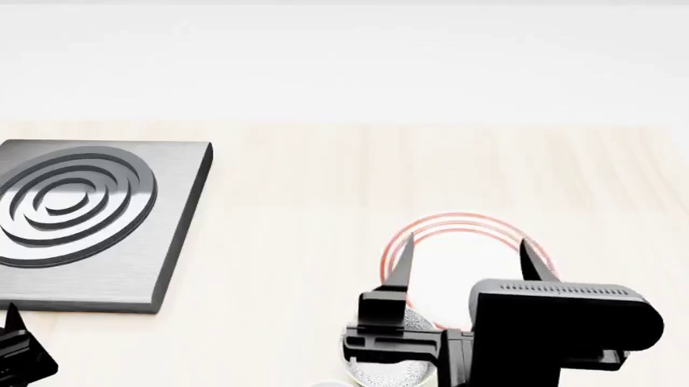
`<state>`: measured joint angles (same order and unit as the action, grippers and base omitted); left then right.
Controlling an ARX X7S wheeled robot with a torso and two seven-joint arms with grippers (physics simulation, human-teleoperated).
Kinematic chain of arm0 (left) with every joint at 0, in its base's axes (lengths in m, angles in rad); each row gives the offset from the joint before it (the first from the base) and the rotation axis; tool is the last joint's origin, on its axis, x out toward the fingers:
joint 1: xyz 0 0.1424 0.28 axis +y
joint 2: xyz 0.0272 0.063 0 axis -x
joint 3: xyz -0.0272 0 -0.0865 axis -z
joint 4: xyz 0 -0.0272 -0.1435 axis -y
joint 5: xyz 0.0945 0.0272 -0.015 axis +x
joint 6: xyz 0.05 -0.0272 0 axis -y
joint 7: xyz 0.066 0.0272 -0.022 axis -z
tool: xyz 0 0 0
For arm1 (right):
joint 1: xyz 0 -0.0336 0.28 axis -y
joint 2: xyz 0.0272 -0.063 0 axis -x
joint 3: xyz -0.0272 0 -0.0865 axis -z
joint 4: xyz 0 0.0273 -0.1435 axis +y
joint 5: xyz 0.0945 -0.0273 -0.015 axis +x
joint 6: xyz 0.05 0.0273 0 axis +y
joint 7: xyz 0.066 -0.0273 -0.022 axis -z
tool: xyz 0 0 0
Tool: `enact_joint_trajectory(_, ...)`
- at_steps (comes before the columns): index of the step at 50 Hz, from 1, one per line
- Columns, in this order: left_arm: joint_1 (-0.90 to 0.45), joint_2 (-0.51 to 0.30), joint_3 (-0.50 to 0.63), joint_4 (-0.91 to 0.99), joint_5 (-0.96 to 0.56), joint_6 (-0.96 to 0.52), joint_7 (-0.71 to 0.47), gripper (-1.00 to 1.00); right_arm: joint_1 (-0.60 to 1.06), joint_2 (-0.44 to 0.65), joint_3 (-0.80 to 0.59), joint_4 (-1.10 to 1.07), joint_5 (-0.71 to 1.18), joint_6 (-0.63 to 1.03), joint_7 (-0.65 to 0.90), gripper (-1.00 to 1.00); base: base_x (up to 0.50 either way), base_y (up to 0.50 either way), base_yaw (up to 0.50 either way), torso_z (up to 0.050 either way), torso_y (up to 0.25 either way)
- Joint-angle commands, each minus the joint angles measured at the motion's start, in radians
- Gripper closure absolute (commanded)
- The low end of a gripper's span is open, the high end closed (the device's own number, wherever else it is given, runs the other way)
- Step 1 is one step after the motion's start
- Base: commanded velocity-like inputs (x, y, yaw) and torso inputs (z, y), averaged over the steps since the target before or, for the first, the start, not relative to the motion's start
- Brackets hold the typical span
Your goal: Pick the akita bowl between the plate and the ramekin and place it on the plate.
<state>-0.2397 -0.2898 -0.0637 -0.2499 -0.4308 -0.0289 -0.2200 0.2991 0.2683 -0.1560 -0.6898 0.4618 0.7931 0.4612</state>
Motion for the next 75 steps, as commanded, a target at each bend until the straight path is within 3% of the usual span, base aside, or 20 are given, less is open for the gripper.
enact_joint_trajectory(1,-0.001,-0.002,0.002,-0.001,-0.003,-0.001,-0.004,-1.00,0.023,-0.004,0.008,0.048,0.038,0.060,0.006,-1.00,0.00,0.00,0.00,0.000,0.000)
enact_joint_trajectory(12,-0.006,-0.002,0.003,-0.011,-0.004,0.000,-0.007,-1.00,0.052,0.000,-0.023,0.124,0.013,0.055,0.004,-1.00,0.00,0.00,0.00,0.000,0.000)
enact_joint_trajectory(33,-0.007,-0.004,0.005,-0.010,-0.010,-0.002,-0.013,-1.00,0.175,-0.061,0.074,0.199,0.205,0.341,0.052,-1.00,0.00,0.00,0.00,0.000,0.000)
enact_joint_trajectory(54,-0.004,-0.007,0.009,-0.004,-0.014,-0.002,-0.019,-1.00,0.240,-0.061,0.044,0.331,0.201,0.362,0.052,-1.00,0.00,0.00,0.00,0.000,0.000)
enact_joint_trajectory(75,-0.001,-0.010,0.012,0.002,-0.018,-0.003,-0.025,-1.00,0.251,-0.093,0.128,0.390,0.266,0.424,0.094,-1.00,0.00,0.00,0.00,0.000,0.000)
